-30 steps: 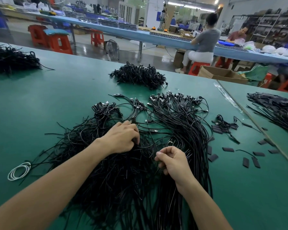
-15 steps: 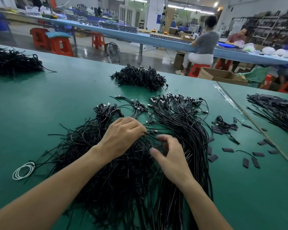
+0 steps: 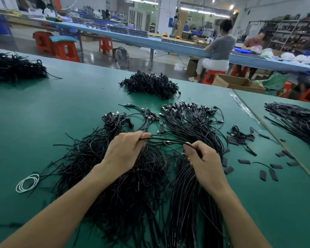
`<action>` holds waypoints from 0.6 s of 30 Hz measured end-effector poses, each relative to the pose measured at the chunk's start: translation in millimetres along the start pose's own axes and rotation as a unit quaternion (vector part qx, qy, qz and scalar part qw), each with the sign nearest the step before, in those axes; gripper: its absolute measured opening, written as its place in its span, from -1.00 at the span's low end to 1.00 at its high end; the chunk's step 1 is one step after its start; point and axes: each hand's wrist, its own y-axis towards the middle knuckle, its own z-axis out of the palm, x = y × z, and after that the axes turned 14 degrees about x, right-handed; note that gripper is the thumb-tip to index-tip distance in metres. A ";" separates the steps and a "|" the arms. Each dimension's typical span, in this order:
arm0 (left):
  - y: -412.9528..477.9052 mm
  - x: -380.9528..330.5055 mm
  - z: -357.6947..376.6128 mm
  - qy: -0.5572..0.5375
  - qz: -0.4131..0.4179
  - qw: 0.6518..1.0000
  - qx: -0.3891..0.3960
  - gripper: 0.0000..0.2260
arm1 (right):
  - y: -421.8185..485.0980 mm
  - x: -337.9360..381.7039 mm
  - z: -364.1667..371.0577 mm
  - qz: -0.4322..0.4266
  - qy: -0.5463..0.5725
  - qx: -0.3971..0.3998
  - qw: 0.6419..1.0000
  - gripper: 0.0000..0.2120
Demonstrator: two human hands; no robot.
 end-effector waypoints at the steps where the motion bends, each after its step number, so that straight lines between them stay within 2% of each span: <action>1: -0.9 1.3 1.2 -0.043 -0.016 0.999 -0.019 -0.70 | 0.3 -2.4 0.4 -0.002 -0.007 0.013 1.000 -0.68; 3: -2.0 4.6 0.6 -0.082 -0.054 0.993 -0.067 -0.66 | 1.5 -11.4 0.2 0.022 -0.078 0.046 0.996 -0.80; 5: -2.6 9.4 -2.7 -0.054 -0.110 0.989 -0.080 -0.58 | 0.6 -21.9 -0.2 0.059 -0.145 0.081 0.984 -0.78; 8: -6.0 17.1 -6.3 0.004 -0.191 0.982 0.002 -0.60 | -3.1 -19.5 0.5 0.032 -0.146 0.049 0.988 -0.73; 10: -11.4 14.7 -6.0 -0.011 -0.179 0.980 0.084 -0.63 | -2.0 -4.2 3.6 -0.035 -0.117 0.023 0.992 -0.68; 12: -16.0 5.1 -6.6 -0.101 -0.102 0.981 0.133 -0.63 | 1.3 13.8 6.6 -0.092 -0.064 -0.004 0.994 -0.63; 14: -18.0 -8.0 -11.8 -0.240 -0.036 0.959 0.144 -0.62 | 3.3 28.0 6.5 -0.115 0.052 -0.053 0.991 -0.66; 16: -18.1 -20.0 -18.1 -0.383 -0.006 0.907 0.173 -0.57 | 3.2 33.1 4.8 -0.103 0.143 -0.085 0.981 -0.68; 18: -17.8 -29.6 -22.5 -0.461 -0.007 0.860 0.217 -0.51 | 2.2 30.9 2.9 -0.076 0.116 -0.090 0.986 -0.64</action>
